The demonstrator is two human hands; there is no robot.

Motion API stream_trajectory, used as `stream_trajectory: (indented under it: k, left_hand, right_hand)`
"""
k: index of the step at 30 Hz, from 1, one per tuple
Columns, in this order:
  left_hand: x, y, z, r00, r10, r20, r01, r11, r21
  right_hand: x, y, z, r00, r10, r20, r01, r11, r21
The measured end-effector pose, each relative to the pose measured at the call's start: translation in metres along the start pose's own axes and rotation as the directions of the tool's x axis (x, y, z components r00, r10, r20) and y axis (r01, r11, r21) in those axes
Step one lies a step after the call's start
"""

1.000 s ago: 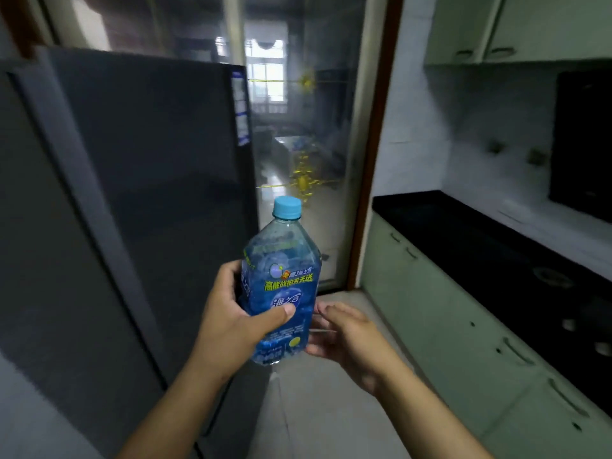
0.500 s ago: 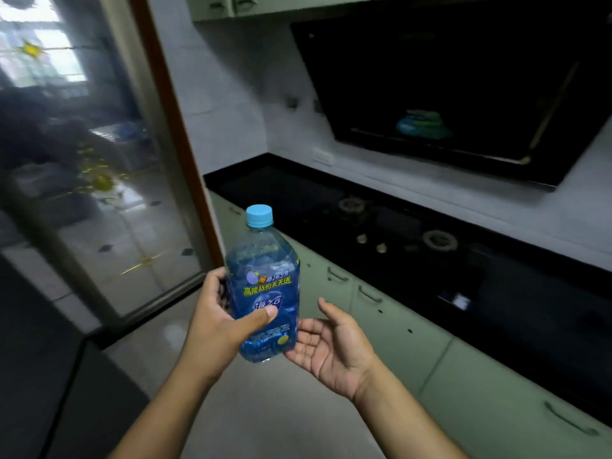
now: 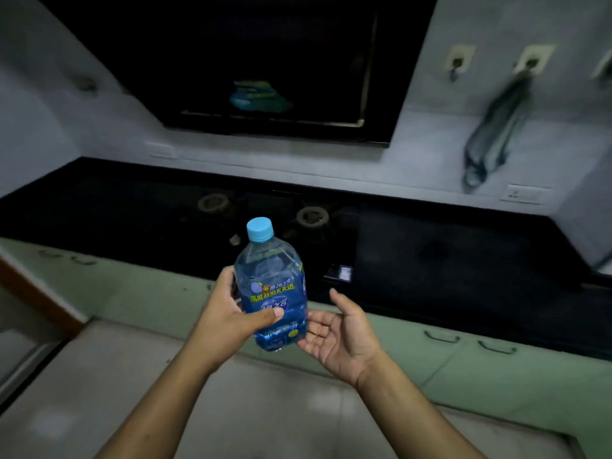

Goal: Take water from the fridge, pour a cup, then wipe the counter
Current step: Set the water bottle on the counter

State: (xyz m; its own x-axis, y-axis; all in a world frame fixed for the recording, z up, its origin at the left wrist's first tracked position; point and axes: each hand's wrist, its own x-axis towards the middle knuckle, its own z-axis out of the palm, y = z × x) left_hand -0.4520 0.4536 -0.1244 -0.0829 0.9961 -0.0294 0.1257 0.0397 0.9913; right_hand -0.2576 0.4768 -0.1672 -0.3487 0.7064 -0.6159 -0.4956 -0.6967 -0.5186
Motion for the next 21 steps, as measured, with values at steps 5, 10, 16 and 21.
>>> stream_trajectory:
  k: [5, 10, 16, 21]
  left_hand:
    - [0.08, -0.002, 0.037, 0.978, 0.014, 0.208, -0.03, 0.997, 0.076]
    - [0.134, -0.002, 0.101, 0.921, -0.011, 0.389, -0.046, 0.989, 0.138]
    - [0.174, -0.009, 0.197, 0.852, -0.05, 0.521, -0.052, 0.982, 0.179]
    - [0.201, -0.015, 0.281, 0.853, -0.075, 0.517, -0.021, 0.984, 0.177]
  right_hand:
    - [0.024, -0.042, -0.027, 0.985, -0.105, -0.135, 0.121, 0.986, 0.119]
    - [0.027, -0.073, -0.076, 0.954, -0.175, -0.244, 0.232, 0.945, 0.23]
    - [0.027, -0.117, -0.151, 0.921, -0.196, -0.336, 0.294, 0.916, 0.272]
    - [0.032, -0.168, -0.227, 0.919, -0.179, -0.351, 0.287, 0.915, 0.285]
